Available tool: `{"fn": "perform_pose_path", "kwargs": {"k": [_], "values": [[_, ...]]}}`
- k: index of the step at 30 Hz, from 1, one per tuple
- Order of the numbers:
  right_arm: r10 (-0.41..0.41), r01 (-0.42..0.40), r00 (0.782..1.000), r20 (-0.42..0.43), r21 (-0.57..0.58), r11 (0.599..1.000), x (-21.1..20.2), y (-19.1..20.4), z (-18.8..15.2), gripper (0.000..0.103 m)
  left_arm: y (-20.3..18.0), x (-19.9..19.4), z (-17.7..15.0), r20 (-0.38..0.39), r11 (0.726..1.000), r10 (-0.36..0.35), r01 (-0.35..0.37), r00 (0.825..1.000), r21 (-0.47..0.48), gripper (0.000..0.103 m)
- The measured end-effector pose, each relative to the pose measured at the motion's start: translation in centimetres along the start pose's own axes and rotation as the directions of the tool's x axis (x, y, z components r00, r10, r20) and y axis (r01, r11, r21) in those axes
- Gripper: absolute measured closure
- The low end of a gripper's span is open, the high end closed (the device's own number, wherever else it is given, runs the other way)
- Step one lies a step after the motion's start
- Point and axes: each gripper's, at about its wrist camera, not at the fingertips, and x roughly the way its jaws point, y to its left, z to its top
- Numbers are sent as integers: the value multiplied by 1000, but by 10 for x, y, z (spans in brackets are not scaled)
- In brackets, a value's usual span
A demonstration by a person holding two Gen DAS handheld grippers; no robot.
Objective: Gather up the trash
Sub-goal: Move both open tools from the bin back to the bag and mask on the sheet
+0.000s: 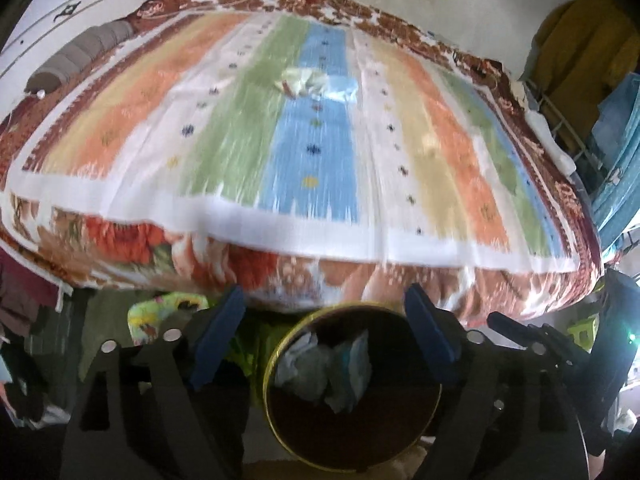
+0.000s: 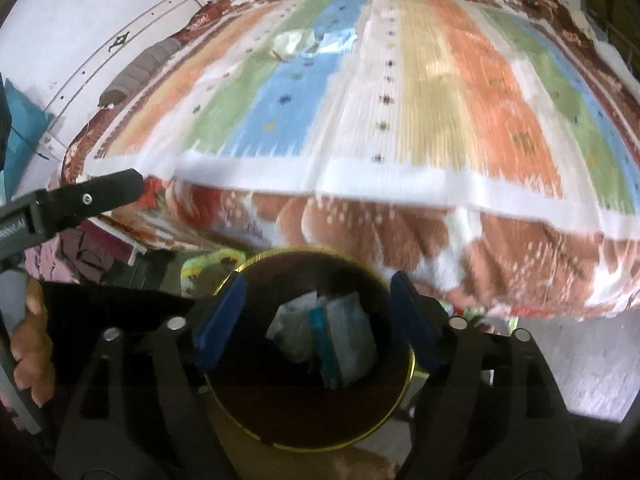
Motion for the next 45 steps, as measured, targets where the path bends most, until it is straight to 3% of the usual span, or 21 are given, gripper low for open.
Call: {"fn": "perform_pose_path", "kwargs": {"k": [6, 10, 17, 23, 31, 37, 45], "values": [[7, -3, 995, 95, -40, 999, -5, 1, 37, 9, 1, -5, 33, 95, 997, 60, -65, 994, 48, 6], [-15, 26, 988, 155, -71, 997, -3, 1, 63, 9, 15, -1, 54, 129, 998, 60, -60, 990, -3, 6], [28, -24, 984, 176, -24, 999, 6, -6, 89, 9, 23, 16, 92, 168, 997, 73, -68, 983, -33, 6], [2, 10, 979, 203, -61, 998, 21, 0, 109, 9, 29, 42, 124, 182, 997, 70, -61, 981, -53, 6], [-13, 48, 968, 250, -133, 990, 50, -4, 149, 9, 46, 88, 156, 190, 998, 24, -13, 982, -62, 7], [-3, 31, 971, 237, -116, 993, 79, -16, 181, 9, 50, 111, 177, 184, 993, -9, 30, 983, -111, 7], [-1, 18, 973, 229, -75, 997, 112, -29, 214, 9, 48, 151, 199, 154, 999, -14, 20, 988, -37, 19]]}}
